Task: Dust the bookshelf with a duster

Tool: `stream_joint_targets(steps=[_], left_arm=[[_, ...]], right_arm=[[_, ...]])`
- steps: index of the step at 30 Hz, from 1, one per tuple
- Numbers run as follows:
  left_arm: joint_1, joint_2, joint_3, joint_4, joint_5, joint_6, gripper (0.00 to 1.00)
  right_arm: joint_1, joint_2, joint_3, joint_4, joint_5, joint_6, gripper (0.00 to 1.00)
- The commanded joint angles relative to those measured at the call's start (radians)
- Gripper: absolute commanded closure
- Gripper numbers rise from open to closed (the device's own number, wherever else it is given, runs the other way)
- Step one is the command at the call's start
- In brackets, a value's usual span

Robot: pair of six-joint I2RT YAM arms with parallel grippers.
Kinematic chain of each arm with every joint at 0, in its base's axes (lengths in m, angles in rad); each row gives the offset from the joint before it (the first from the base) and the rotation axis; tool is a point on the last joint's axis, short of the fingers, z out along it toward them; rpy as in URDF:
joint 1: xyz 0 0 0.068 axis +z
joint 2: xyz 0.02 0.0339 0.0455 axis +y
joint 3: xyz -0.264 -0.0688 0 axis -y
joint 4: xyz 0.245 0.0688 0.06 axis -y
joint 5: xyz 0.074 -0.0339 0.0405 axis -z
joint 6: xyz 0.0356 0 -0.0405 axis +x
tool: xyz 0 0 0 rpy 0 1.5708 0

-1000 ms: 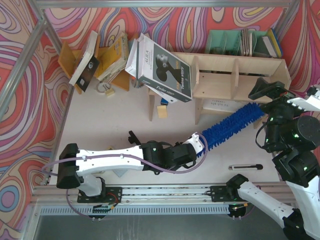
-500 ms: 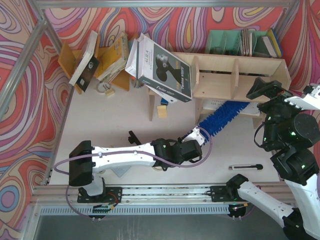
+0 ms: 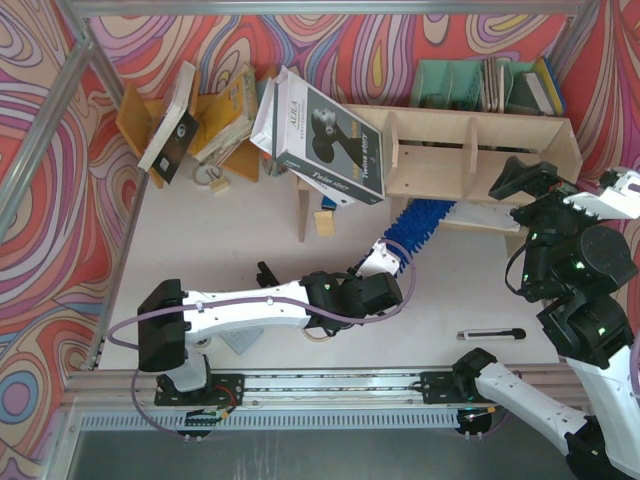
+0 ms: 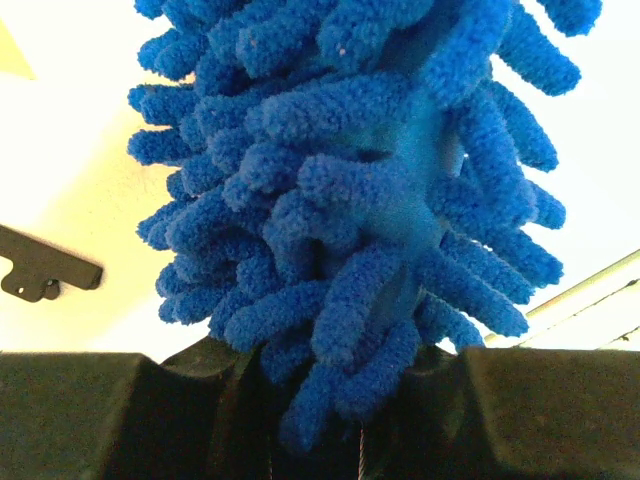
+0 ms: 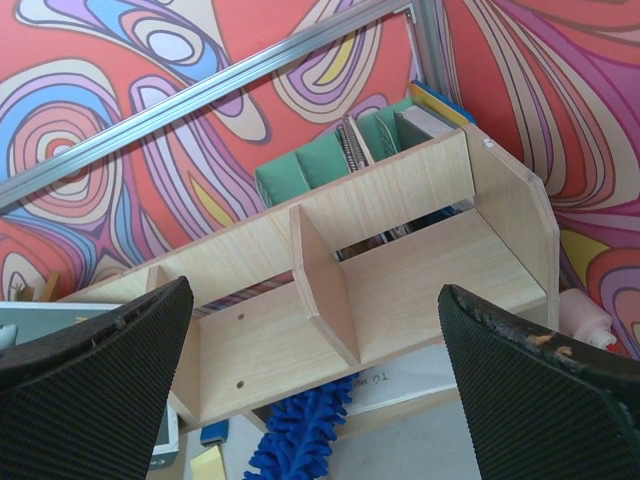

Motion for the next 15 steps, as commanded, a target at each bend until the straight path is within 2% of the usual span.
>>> stream_joint_targets(steps=[1, 15], left_arm=[[0.003, -0.001, 0.015, 0.073, -0.022, -0.014, 1.00], [0.002, 0.210, 0.286, 0.109, 0.120, 0.167, 1.00]], right_arm=[[0.001, -0.012, -0.012, 0.020, 0.014, 0.006, 0.01], [0.001, -0.009, -0.021, -0.003, 0.001, 0.039, 0.01]])
